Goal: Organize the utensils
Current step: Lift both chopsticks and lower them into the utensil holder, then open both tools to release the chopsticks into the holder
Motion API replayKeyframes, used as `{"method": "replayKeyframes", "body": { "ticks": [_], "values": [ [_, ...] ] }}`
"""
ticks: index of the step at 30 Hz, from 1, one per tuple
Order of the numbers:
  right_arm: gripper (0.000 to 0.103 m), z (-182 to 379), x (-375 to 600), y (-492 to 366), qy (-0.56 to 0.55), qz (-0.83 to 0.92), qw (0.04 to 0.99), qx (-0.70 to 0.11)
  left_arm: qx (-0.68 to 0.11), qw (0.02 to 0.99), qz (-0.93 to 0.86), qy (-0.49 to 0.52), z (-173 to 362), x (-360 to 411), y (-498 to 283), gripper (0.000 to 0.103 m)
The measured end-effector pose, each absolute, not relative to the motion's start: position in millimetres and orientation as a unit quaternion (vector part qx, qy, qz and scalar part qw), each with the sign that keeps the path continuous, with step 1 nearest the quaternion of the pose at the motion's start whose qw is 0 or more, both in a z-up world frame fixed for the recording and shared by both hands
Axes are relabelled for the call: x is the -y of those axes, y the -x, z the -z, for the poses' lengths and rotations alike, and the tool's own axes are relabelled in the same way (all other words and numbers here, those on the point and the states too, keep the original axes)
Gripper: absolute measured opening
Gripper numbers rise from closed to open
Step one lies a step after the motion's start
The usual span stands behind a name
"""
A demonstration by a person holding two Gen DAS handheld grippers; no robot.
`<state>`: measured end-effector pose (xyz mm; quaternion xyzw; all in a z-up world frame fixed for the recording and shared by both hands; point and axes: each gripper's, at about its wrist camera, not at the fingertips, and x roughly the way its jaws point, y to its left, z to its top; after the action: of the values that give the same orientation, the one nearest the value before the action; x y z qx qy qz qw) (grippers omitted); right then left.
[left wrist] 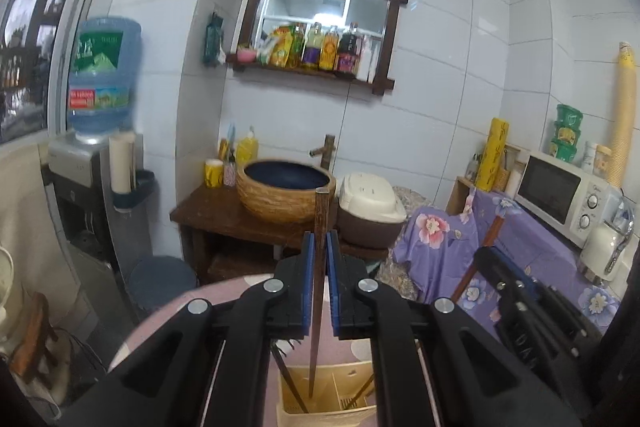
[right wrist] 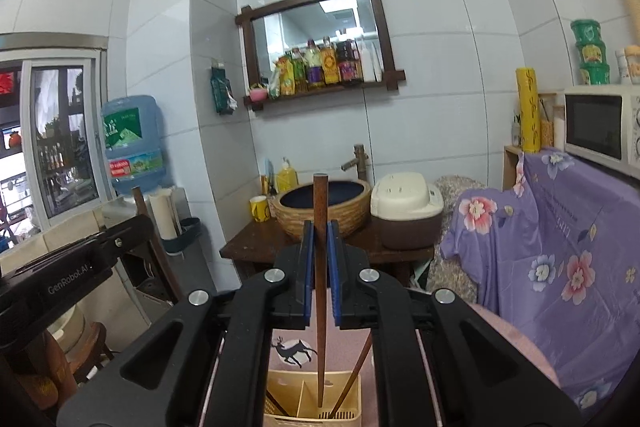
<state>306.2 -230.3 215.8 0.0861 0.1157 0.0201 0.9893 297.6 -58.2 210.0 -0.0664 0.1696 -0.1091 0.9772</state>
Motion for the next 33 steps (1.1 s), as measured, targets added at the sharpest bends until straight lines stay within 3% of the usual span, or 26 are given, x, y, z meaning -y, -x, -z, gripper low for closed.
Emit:
{"method": "replayKeyframes", "body": {
  "ticks": [10, 22, 24, 25, 26, 29, 33],
  "values": [
    [0.008, -139, 234, -328, -0.098, -0.009, 0.977, -0.187, -0.240, 0.962, 0.102, 0.076, -121, 60, -318, 0.008],
    [0.011, -111, 243, -329, -0.108, -0.016, 0.972, -0.210, -0.294, 0.946, 0.115, 0.081, -81, 55, -325, 0.010],
    [0.023, -110, 244, -321, -0.105, -0.018, 0.973, -0.206, -0.297, 0.944, 0.121, 0.079, -79, 52, -320, 0.028],
    [0.035, -110, 245, -316, -0.105, -0.019, 0.974, -0.202, -0.293, 0.946, 0.118, 0.074, -78, 50, -313, 0.052],
    [0.040, -110, 245, -308, -0.104, -0.020, 0.975, -0.196, -0.286, 0.949, 0.114, 0.072, -78, 47, -307, 0.074],
    [0.045, -102, 243, -290, -0.091, -0.024, 0.975, -0.201, -0.263, 0.957, 0.101, 0.066, -72, 35, -284, 0.091],
    [0.046, -80, 238, -265, -0.070, -0.036, 0.970, -0.230, -0.285, 0.953, 0.097, 0.043, -51, 23, -263, 0.098]
  ]
}}
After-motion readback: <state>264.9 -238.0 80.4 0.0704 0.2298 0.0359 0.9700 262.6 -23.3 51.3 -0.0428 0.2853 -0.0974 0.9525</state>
